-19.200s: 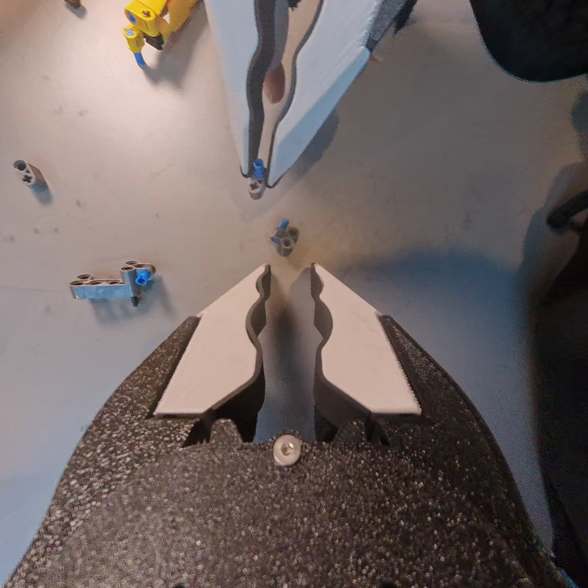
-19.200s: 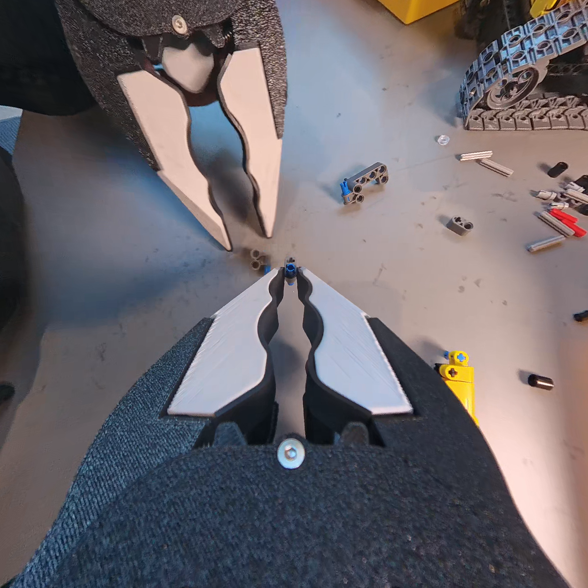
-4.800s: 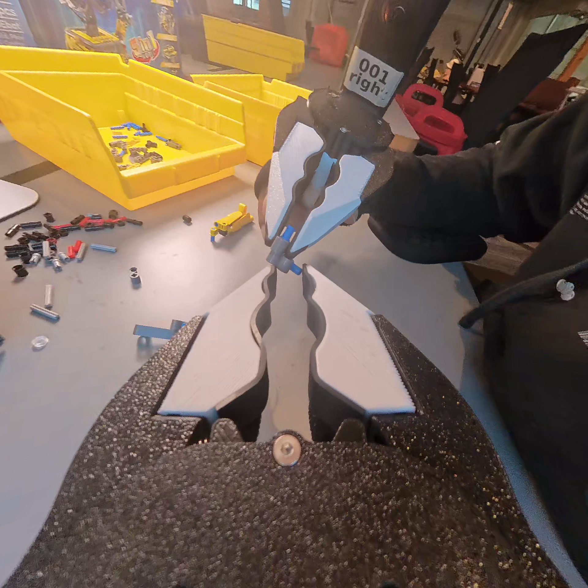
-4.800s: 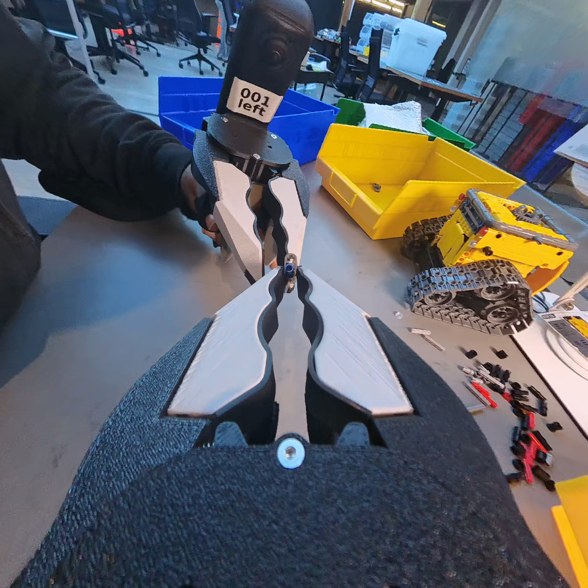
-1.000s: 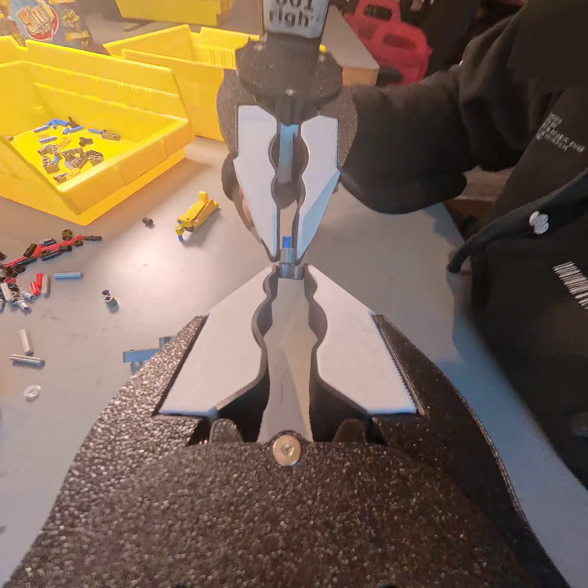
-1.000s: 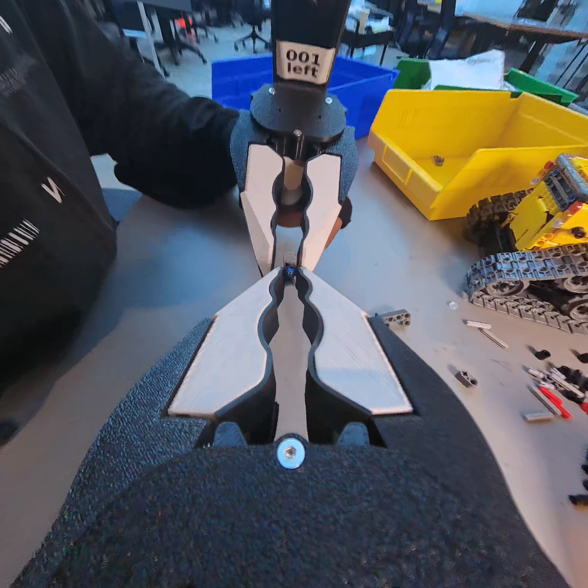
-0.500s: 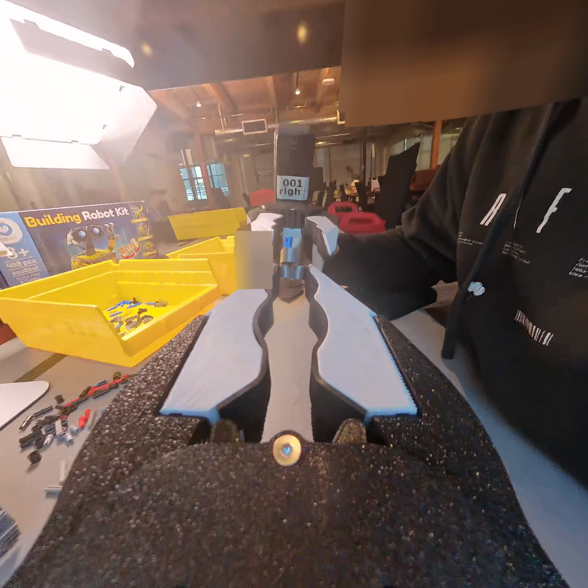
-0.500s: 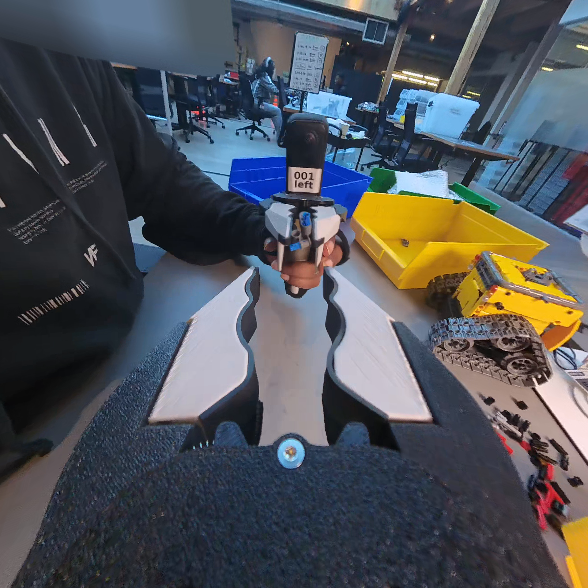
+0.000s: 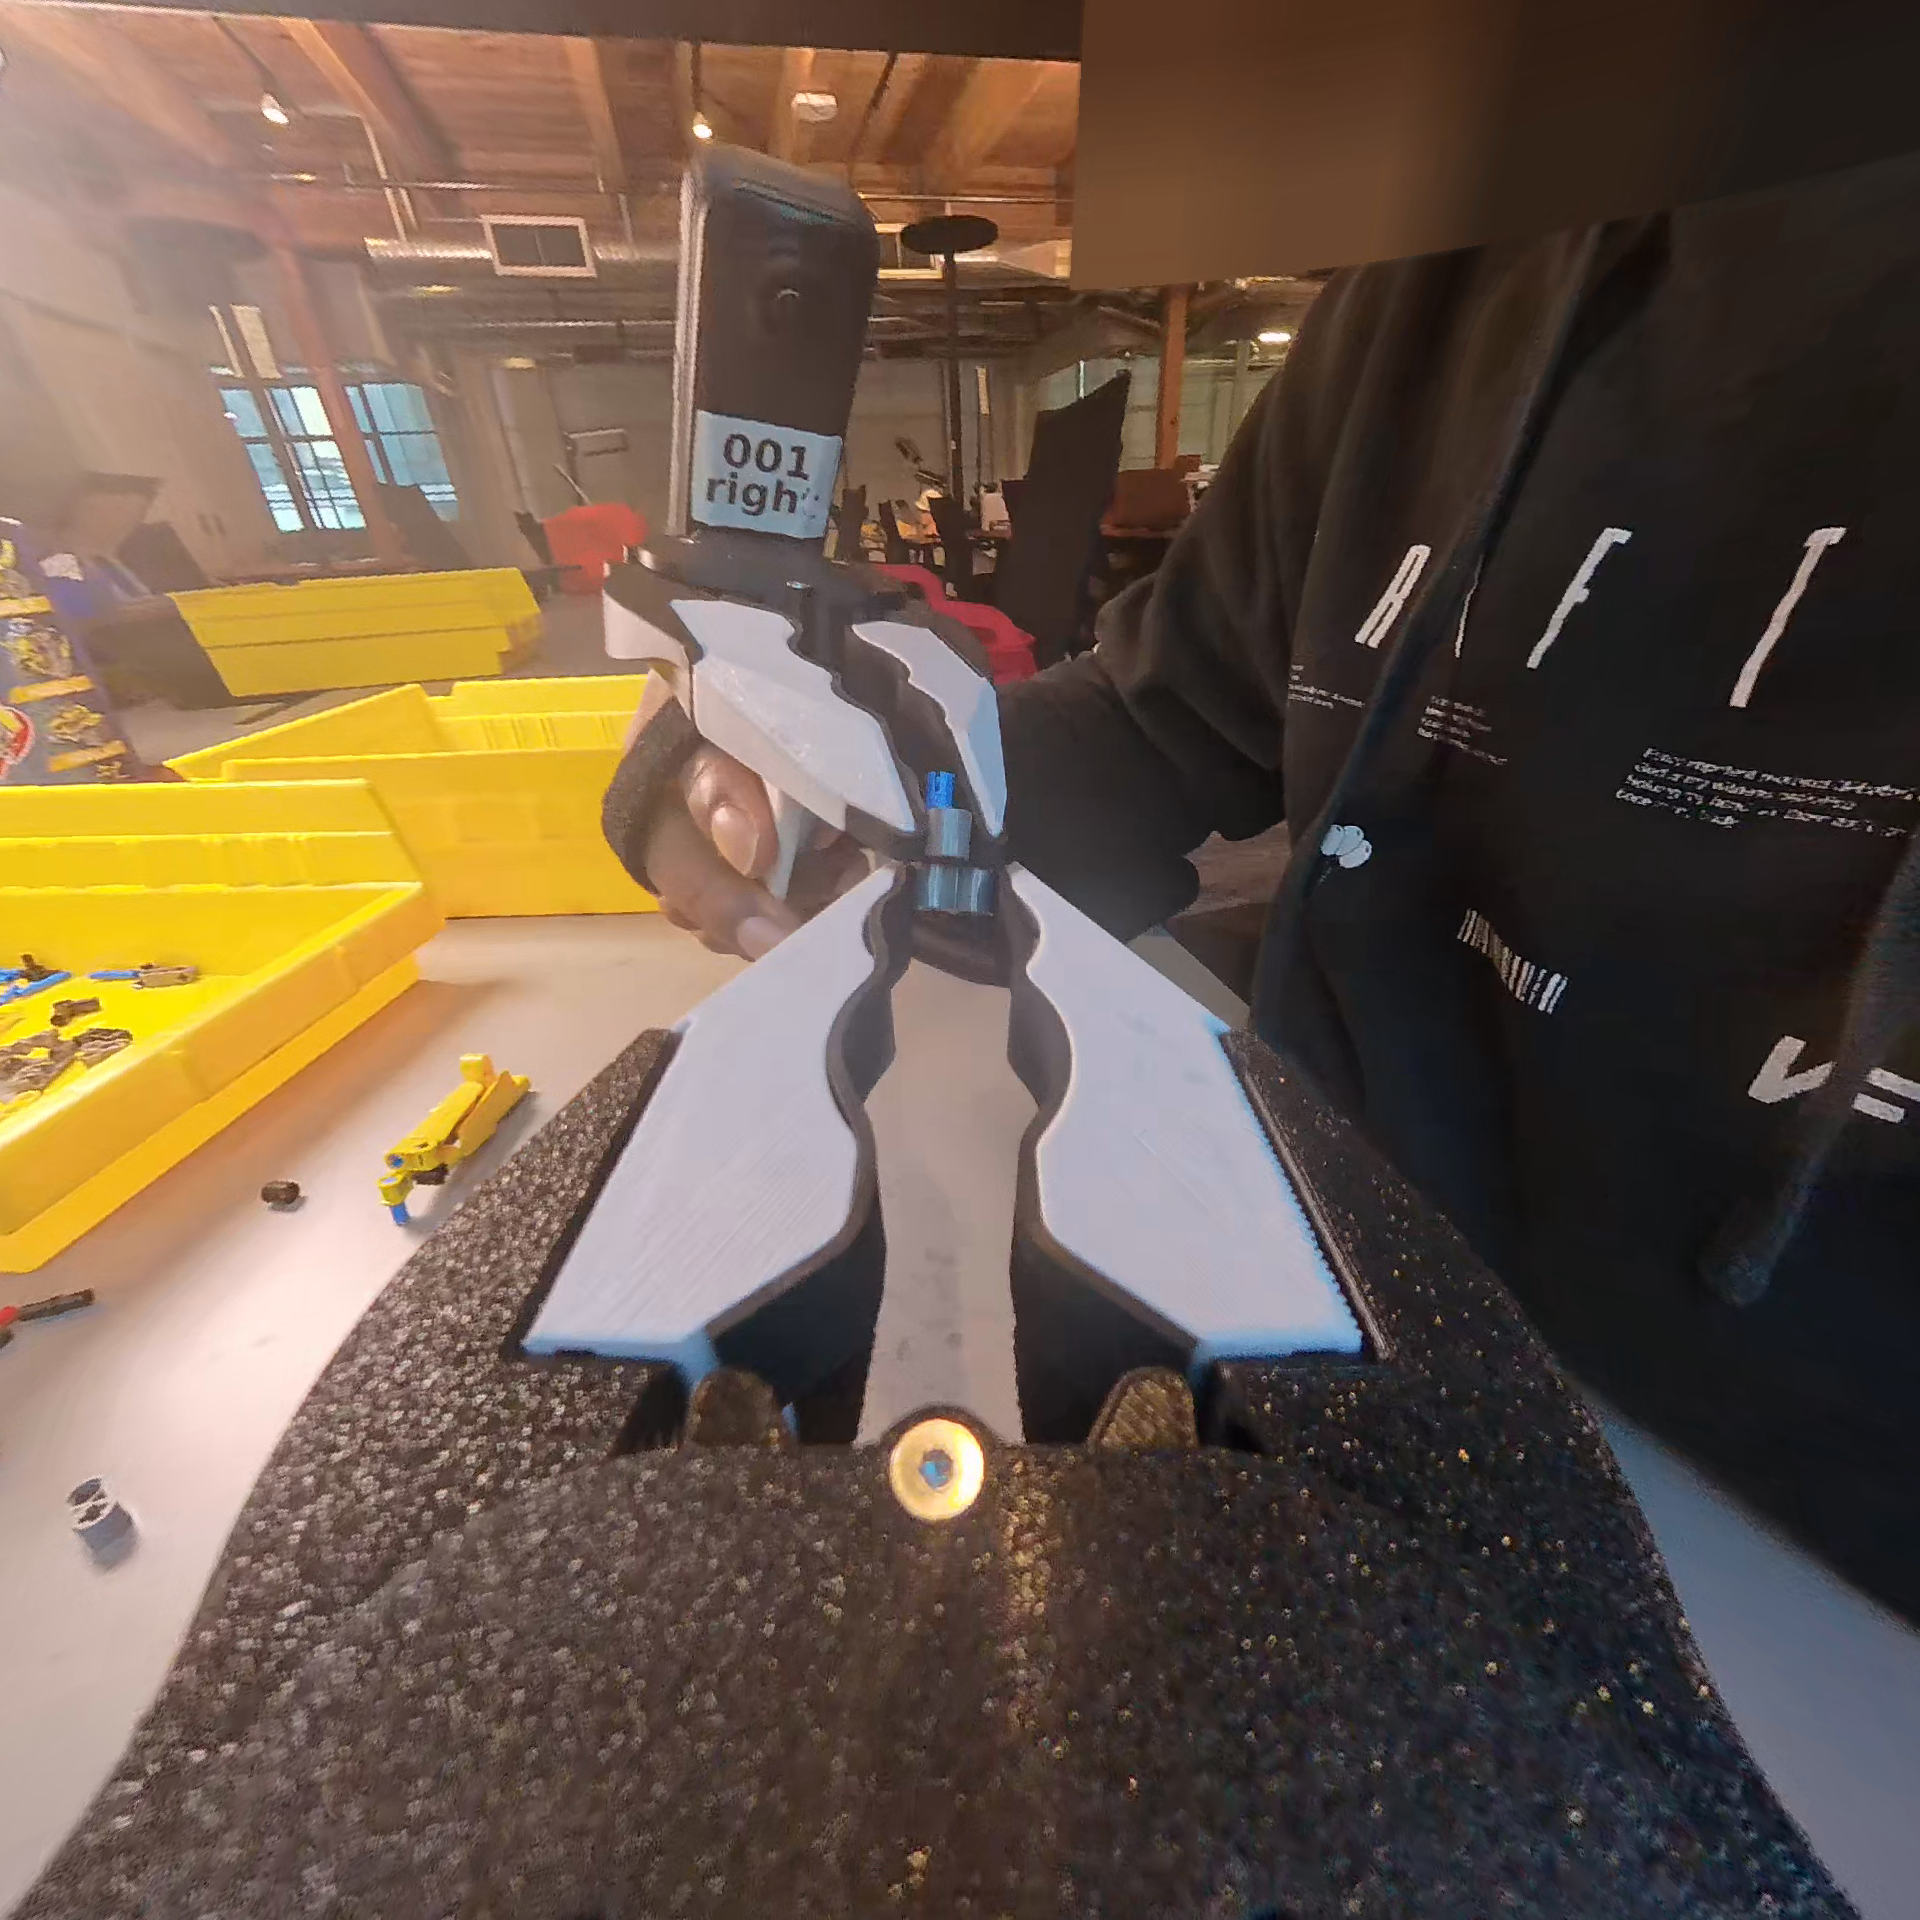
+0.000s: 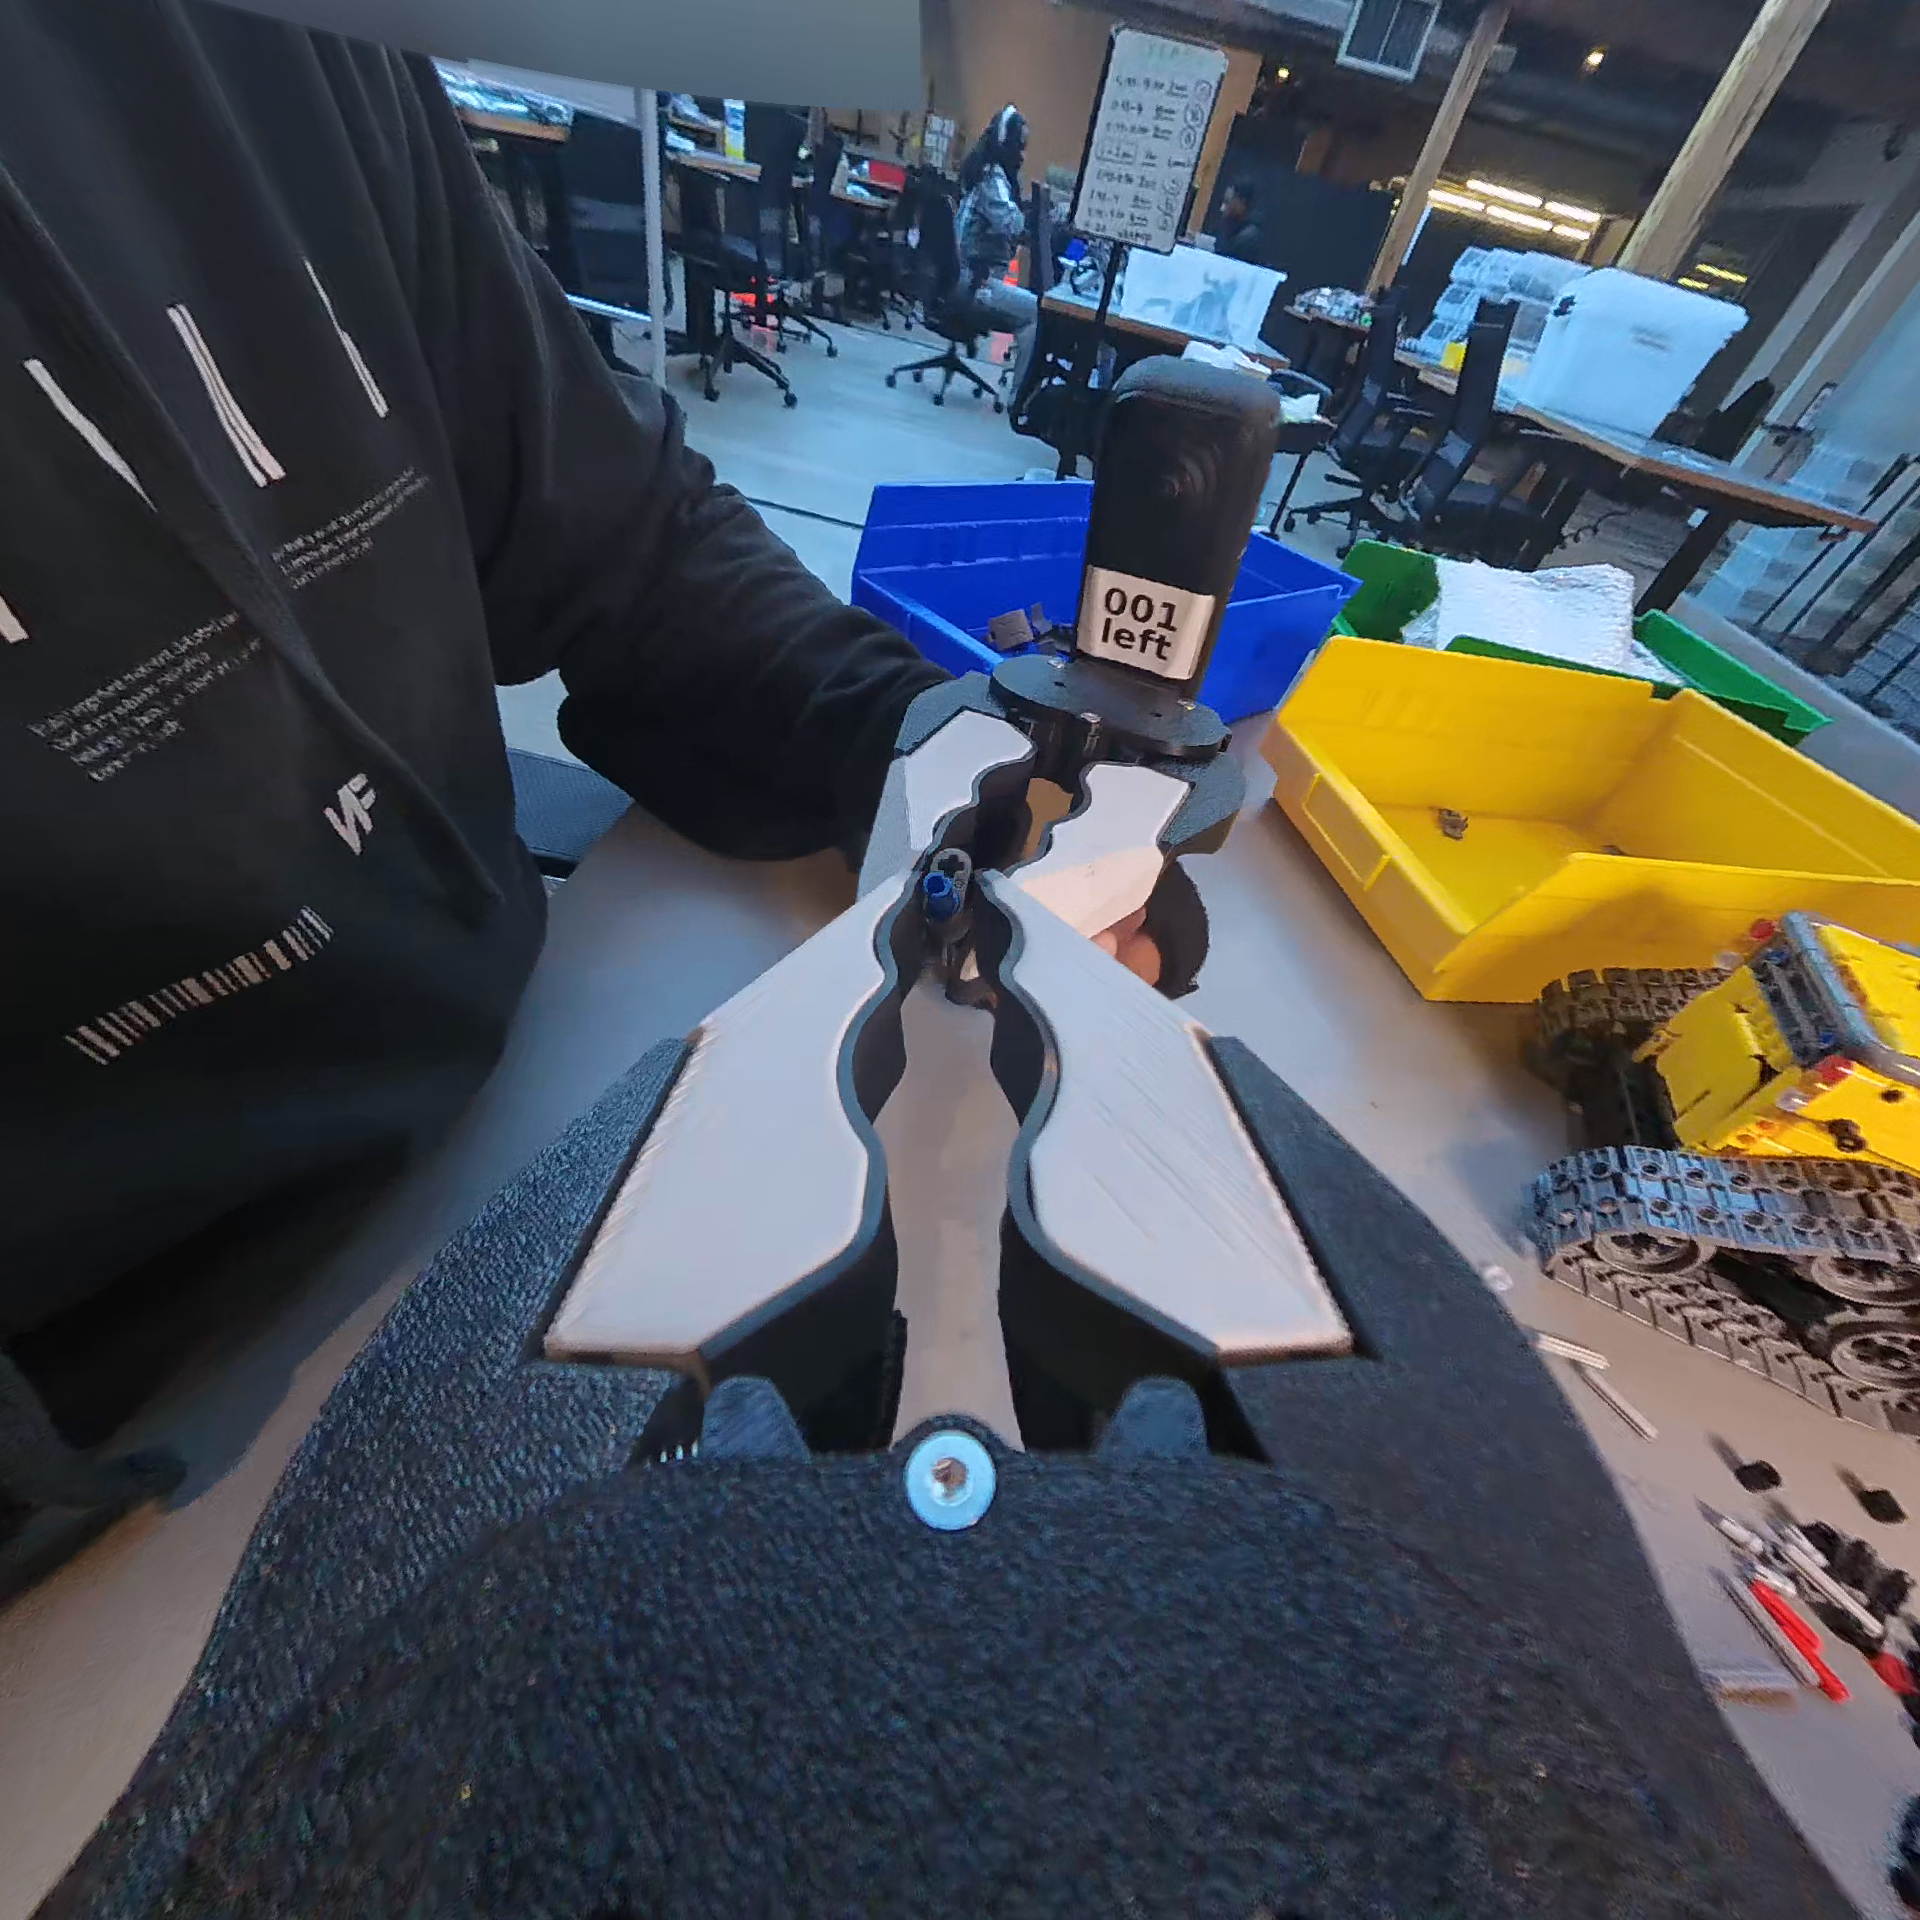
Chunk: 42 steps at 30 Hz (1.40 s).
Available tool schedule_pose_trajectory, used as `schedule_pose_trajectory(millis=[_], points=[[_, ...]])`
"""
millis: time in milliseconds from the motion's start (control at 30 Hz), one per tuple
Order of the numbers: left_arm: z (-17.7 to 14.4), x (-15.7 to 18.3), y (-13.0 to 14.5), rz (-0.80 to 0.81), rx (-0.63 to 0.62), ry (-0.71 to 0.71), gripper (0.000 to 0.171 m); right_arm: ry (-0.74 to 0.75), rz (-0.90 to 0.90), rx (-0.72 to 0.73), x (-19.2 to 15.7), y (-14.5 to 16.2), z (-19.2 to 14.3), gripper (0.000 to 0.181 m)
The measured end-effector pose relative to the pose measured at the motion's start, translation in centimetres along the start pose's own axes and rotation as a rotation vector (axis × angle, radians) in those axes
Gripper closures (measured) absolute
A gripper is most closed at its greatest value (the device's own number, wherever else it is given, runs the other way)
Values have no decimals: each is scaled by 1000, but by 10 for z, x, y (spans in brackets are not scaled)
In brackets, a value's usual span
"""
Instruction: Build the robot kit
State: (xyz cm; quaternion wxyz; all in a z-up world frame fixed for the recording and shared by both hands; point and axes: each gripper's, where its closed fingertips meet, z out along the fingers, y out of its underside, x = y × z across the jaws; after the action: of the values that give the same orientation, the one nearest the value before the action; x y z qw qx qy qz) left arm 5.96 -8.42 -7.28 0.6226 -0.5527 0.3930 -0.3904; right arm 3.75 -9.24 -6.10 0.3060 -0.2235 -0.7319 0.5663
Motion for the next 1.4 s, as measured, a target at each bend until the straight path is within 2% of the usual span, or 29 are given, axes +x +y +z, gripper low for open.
schedule_pose_trajectory(millis=[200,400,567,600,667,700,767,900,1067,1167,1233,1300,1333,1400], points=[[1,7,4,-41,-23,59,157,-46,-22,-12,-7,3,1,173],[-2,2,4,-58,-34,35,157,-5,-12,-11,1,4,2,173],[-3,-6,7,-79,-91,-25,156,20,19,-4,8,9,-1,174],[-3,-8,8,-67,-103,-49,155,29,20,0,10,10,-1,174],[-3,-12,9,-52,-128,-91,143,49,29,3,14,12,-4,174],[-3,-15,10,-47,-148,-123,133,63,28,-2,17,14,-5,174],[-3,-22,15,-20,-197,-186,128,87,32,-2,23,17,-6,174],[-10,-40,20,35,-249,-317,133,159,17,-11,35,22,-7,173],[-37,-70,25,120,-267,-530,135,315,34,37,63,24,-21,174],[-67,-98,28,169,-288,-747,142,384,69,26,80,36,-29,173],[-84,-111,30,132,-288,-850,151,409,82,3,86,47,-30,173],[-97,-119,33,88,-295,-911,159,426,97,-6,90,55,-30,173],[-101,-121,33,84,-299,-928,169,437,109,-3,92,58,-30,173],[-109,-125,39,77,-342,-960,171,456,142,-2,97,64,-31,173]])
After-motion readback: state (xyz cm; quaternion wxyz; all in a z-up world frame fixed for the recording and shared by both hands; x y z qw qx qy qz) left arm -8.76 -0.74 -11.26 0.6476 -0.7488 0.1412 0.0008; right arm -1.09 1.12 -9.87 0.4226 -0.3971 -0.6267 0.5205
